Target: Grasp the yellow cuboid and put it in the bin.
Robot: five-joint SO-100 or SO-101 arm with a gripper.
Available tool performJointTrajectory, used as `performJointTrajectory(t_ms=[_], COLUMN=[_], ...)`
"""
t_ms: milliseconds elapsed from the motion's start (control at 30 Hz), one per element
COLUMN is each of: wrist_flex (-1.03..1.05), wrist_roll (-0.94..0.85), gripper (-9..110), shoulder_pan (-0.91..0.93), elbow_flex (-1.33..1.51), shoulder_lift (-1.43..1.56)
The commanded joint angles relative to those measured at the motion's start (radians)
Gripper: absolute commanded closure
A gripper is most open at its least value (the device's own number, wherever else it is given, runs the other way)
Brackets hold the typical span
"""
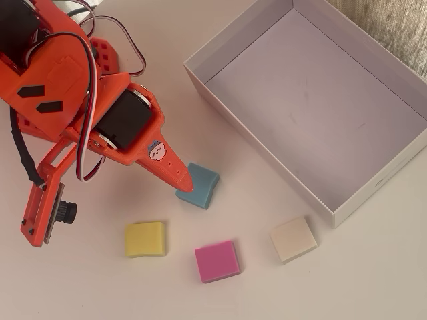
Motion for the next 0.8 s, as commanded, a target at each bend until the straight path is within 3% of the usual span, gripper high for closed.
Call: performJointTrajectory(t_ms=[0,433,600,767], wrist_flex=[-0.005,-0.005,-0.020,-0.052], wrist_roll=[-0.052,-0.052,0.015,0.230], gripper=[110,109,90,85], shoulder_pan=[-0.071,-0.071,-0.060,-0.081], elbow_flex=[-0.002,-0.002,-0.051,-0.273], shoulder_lift=[0.009,0.009,-0.031,-0.238])
